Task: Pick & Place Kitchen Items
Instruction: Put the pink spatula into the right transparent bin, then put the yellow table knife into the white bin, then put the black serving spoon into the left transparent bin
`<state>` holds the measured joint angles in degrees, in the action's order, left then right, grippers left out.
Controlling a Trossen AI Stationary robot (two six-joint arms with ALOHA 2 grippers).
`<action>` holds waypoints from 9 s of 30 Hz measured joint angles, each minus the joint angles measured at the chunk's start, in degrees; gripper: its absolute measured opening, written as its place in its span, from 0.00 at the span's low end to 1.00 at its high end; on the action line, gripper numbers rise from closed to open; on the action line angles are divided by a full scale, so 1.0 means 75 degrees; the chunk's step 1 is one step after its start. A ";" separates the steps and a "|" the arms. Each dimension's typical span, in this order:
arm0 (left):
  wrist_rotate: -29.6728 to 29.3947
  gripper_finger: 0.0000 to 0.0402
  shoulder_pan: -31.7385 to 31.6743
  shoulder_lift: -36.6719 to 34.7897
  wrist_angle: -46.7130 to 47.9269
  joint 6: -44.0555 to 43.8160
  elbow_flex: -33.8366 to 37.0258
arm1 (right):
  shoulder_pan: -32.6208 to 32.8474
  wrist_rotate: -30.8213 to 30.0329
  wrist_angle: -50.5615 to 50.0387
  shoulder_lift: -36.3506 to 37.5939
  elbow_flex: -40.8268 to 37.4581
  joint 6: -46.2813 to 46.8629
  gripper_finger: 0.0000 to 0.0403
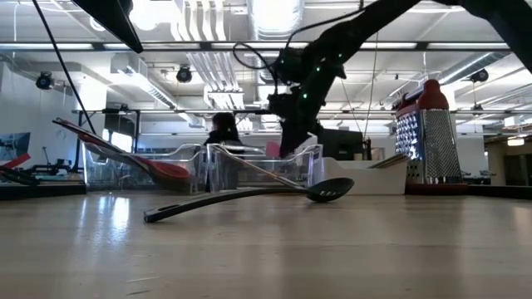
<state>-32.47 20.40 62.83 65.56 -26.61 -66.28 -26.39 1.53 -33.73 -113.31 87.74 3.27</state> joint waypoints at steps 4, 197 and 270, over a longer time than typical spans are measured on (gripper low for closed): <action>0.0000 0.61 0.0000 0.0000 0.0003 0.0000 0.0000 | -0.0022 0.0056 0.0007 -0.0323 0.0000 -0.0033 0.02; 0.0236 0.61 -0.0006 0.0006 -0.0161 -0.0036 0.0886 | -0.1007 -0.2853 -0.6783 0.2939 -0.1743 0.0652 0.16; 0.0715 0.61 -0.0004 0.0006 -0.0558 0.0073 0.0886 | -0.0818 -0.2734 -0.7026 0.1796 0.0411 0.1174 0.62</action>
<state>-27.11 20.37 62.87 61.38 -26.06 -59.64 -32.53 -18.97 -86.42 -99.84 90.83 12.07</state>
